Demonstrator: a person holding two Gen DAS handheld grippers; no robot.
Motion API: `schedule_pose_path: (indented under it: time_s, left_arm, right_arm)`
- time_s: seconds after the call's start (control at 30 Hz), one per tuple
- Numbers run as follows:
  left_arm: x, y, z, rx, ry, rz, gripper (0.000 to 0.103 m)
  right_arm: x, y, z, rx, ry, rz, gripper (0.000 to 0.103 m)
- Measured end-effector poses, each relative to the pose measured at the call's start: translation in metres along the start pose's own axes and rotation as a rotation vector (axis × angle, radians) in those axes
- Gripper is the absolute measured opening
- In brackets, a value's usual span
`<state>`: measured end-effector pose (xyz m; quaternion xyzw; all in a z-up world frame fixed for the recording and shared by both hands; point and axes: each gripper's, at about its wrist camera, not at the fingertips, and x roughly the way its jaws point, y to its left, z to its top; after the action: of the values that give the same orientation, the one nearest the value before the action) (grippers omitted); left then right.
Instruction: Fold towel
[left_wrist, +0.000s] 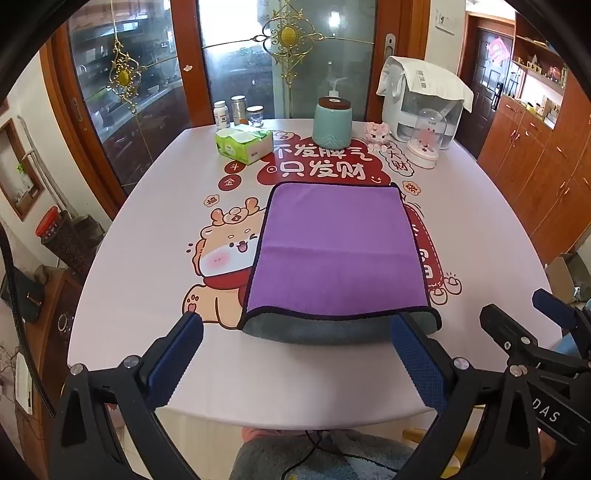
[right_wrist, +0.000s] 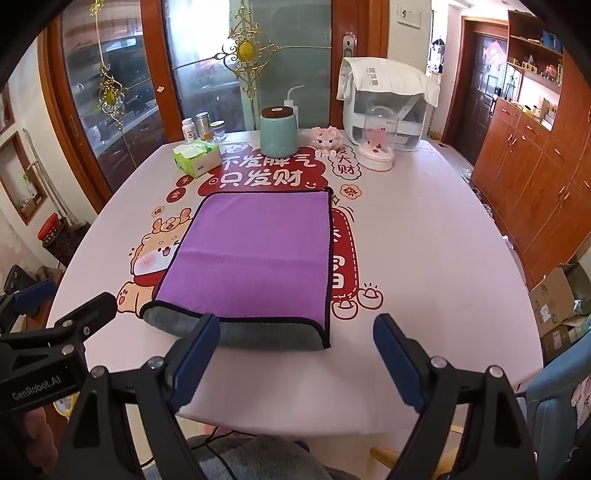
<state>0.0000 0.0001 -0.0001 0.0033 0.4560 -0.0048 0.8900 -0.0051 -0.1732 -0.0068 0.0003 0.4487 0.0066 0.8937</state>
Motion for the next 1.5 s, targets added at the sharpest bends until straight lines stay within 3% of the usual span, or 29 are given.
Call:
schedule_pose_path:
  time_s: [1.5]
  left_arm:
    - [-0.0007,-0.0014,-0.0027,0.003,-0.001,-0.001,0.101]
  right_arm:
    - [-0.0023,-0.0008,-0.0018,0.003,-0.006,-0.005,0.086]
